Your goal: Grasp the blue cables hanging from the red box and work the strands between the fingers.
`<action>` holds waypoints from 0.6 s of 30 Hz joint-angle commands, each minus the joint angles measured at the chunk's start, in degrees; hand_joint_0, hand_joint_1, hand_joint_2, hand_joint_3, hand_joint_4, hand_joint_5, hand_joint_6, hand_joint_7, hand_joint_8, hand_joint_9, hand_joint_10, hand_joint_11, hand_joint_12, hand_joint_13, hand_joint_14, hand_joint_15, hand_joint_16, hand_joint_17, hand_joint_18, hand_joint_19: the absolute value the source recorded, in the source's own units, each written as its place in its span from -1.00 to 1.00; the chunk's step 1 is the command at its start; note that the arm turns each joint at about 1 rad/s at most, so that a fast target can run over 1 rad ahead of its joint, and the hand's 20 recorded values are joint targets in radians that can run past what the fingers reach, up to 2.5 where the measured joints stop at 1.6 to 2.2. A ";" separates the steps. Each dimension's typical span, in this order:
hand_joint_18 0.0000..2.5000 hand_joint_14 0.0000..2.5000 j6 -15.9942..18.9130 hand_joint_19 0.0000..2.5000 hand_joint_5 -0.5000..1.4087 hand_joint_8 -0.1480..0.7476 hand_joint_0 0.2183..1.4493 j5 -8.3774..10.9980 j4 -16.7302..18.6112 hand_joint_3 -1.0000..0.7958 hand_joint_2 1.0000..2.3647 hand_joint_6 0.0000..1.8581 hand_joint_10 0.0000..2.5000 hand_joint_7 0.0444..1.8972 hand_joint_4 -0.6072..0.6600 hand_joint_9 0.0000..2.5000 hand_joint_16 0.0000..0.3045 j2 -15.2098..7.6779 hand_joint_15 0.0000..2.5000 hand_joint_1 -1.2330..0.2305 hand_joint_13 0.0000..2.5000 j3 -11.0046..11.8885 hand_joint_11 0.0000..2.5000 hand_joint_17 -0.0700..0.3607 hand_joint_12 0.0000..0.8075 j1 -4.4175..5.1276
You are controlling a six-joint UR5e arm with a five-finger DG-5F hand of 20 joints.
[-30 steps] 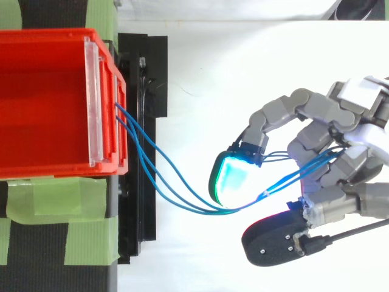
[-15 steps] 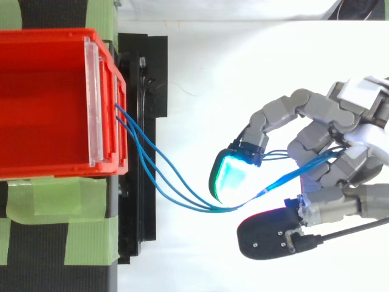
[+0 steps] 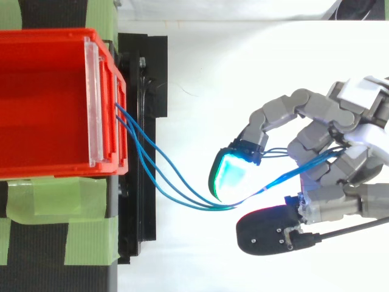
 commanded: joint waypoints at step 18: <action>0.94 1.00 0.01 -0.59 -0.71 0.43 0.13 -0.04 0.00 -0.03 -1.00 0.04 1.00 -0.20 0.54 0.02 0.63 0.00 0.13 -0.44 0.43 -0.03 0.97 0.19 0.60 0.04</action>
